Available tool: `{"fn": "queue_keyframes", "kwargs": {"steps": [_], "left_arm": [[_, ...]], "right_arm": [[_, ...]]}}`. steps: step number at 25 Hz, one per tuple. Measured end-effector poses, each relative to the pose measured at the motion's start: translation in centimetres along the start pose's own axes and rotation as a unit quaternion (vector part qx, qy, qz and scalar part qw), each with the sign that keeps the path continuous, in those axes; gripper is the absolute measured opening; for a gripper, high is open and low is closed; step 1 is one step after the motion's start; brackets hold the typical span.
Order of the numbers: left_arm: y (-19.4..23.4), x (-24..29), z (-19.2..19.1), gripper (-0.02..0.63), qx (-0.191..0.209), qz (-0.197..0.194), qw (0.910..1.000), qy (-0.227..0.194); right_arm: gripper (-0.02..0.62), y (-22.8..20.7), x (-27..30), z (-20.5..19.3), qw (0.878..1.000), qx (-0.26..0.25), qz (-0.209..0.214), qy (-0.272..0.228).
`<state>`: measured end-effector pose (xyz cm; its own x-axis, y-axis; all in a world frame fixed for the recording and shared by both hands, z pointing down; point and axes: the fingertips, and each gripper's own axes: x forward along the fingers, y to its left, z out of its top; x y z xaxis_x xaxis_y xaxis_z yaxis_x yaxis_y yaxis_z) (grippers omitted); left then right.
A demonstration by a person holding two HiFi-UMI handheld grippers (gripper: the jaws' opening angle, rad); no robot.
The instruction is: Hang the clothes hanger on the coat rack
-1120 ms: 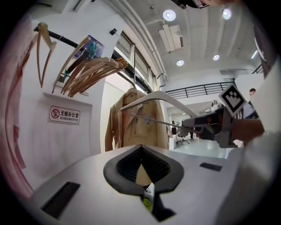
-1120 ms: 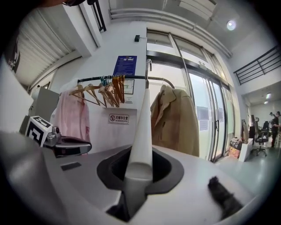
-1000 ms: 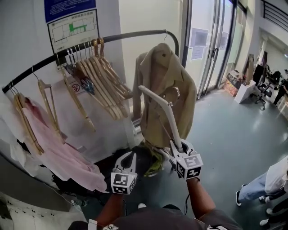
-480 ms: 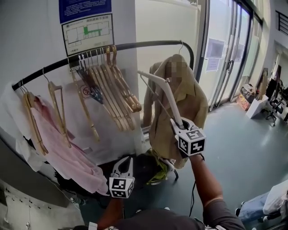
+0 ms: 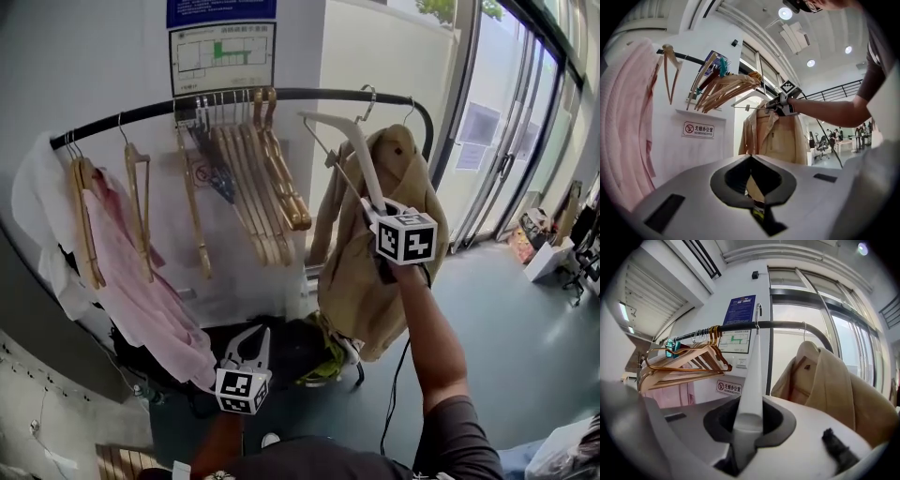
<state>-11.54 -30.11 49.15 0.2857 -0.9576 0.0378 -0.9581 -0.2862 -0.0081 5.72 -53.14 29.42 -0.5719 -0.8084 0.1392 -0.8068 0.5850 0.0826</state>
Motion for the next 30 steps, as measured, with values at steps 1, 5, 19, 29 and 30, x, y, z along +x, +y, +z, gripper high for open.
{"fn": "queue_keyframes", "kwargs": {"steps": [1, 5, 19, 29, 30], "left_arm": [[0.2, -0.2, 0.0, 0.009, -0.002, 0.007, 1.0000, -0.001], [1.0, -1.3, -0.3, 0.009, -0.004, 0.027, 0.9996, 0.005], [1.4, -1.6, -0.6, 0.009, -0.001, 0.041, 0.9991, 0.008], [0.5, -0.6, -0.6, 0.009, 0.003, 0.026, 0.9996, 0.011], [0.5, -0.6, -0.6, 0.009, 0.004, 0.025, 0.9996, 0.012]], "right_arm": [[0.060, -0.2, 0.4, 0.5, 1.000, -0.001, 0.000, 0.002], [0.060, -0.5, 1.8, 1.4, 1.000, -0.001, 0.001, 0.014], [0.060, 0.5, 3.1, 0.0, 0.999, -0.020, -0.004, 0.043], [0.076, 0.8, 2.3, -0.5, 0.999, -0.044, -0.010, 0.022], [0.093, 0.6, 1.8, -0.3, 0.998, -0.051, -0.020, 0.008]]}}
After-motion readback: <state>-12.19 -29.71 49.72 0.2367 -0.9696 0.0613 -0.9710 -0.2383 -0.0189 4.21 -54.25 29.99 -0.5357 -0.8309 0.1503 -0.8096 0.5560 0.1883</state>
